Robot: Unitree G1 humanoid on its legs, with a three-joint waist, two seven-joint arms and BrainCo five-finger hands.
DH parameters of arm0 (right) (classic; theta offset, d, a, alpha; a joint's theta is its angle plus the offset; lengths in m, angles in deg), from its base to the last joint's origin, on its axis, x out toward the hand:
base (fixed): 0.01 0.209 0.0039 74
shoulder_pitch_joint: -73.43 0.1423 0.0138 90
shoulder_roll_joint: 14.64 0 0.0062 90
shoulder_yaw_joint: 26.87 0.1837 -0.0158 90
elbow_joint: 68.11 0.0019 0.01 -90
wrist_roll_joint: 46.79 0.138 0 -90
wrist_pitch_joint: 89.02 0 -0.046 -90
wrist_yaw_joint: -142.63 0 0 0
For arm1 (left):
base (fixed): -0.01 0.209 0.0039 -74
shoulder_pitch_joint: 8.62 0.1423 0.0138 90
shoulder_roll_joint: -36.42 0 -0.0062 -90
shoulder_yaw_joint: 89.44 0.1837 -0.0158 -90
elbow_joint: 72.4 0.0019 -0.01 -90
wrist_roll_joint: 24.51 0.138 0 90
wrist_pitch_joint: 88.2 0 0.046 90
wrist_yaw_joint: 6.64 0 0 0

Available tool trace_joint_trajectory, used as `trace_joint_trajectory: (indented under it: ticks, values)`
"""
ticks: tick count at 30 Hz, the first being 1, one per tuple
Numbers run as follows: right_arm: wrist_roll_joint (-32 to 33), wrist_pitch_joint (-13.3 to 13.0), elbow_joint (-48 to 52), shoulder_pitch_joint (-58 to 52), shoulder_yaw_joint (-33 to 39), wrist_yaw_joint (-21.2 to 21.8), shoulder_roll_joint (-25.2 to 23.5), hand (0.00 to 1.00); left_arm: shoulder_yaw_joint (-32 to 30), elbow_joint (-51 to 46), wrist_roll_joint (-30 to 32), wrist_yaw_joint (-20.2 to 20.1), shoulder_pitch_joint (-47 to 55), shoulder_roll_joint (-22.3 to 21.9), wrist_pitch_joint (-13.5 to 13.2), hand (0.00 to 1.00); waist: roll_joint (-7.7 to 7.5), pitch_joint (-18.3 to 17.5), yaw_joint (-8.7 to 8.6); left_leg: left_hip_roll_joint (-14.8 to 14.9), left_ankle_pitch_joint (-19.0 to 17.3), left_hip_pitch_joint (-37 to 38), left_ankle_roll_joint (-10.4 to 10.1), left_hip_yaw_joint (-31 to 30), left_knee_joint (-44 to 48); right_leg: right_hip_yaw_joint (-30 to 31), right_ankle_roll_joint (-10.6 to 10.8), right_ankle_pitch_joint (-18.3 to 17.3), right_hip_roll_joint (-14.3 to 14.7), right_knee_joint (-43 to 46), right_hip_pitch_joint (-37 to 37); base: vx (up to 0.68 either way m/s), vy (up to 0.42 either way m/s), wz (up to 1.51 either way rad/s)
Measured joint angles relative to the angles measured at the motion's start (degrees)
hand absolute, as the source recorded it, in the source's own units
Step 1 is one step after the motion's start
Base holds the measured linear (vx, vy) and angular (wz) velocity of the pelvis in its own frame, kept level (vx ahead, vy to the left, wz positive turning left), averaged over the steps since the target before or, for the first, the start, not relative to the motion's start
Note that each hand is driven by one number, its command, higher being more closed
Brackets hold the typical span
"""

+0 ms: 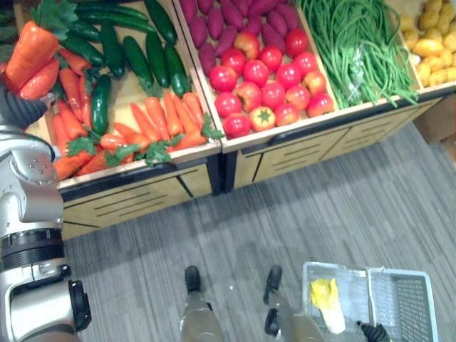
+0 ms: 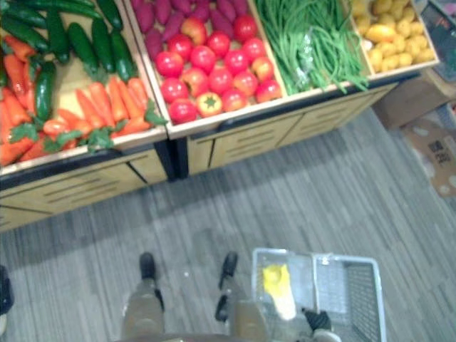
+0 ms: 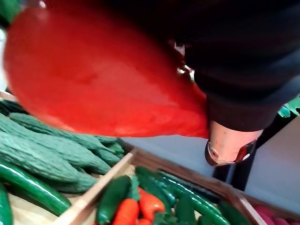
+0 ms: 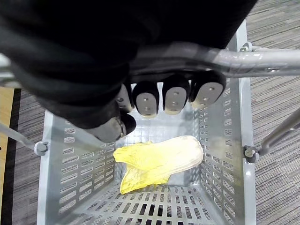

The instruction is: Pick vegetable in the basket

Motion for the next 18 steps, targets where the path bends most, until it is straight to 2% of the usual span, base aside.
trace_joint_trajectory:
  ticks: [2,6,10,13,18]
  values:
    - [-0.21,0.14,-0.93,-0.01,0.00,0.18,0.00,1.00,-0.11,-0.74,0.05,-0.10,2.88,1.94,0.03,1.00,-0.66,-0.89,0.31,-0.56,0.99,0.90,-0.17,-0.28,-1.37,-0.30,0.12,-0.19,-0.29,-0.02,0.40,-0.02,0.011,0.10]
    - [-2.66,0.66,-0.89,-0.10,1.18,0.19,0.11,1.00,-0.44,-8.08,1.72,-1.58,10.98,2.02,-0.45,1.00,-0.73,-2.43,0.79,-2.03,1.74,1.56,0.35,-0.43,-2.86,-0.36,0.28,-0.09,-1.54,-0.11,0.52,0.00,0.034,0.06]
    - [-4.64,1.13,-0.75,0.15,1.79,0.45,0.81,1.00,-0.54,-14.59,1.77,-3.39,18.76,1.50,-2.64,1.00,-0.54,-3.92,1.04,-3.43,1.87,3.14,0.43,-0.43,-3.78,-0.10,0.77,0.07,-2.79,-0.21,1.65,0.03,0.043,0.03]
    - [-6.79,1.24,1.63,0.75,1.31,1.19,3.44,1.00,-0.50,-18.10,2.38,-4.63,23.44,1.31,-5.12,1.00,-0.07,-4.57,0.75,-4.42,1.94,4.45,0.52,-0.04,-4.70,0.35,1.15,0.29,-3.64,-0.24,2.30,0.02,0.037,-0.04]
    - [-11.18,0.65,8.25,1.80,-3.57,3.09,12.26,1.00,0.74,-23.61,2.32,-7.10,30.68,0.35,-9.28,1.00,1.55,-6.62,-0.28,-5.47,1.61,6.53,1.01,1.76,-5.15,2.18,2.04,0.49,-4.57,-0.24,2.93,0.03,0.031,-0.15]
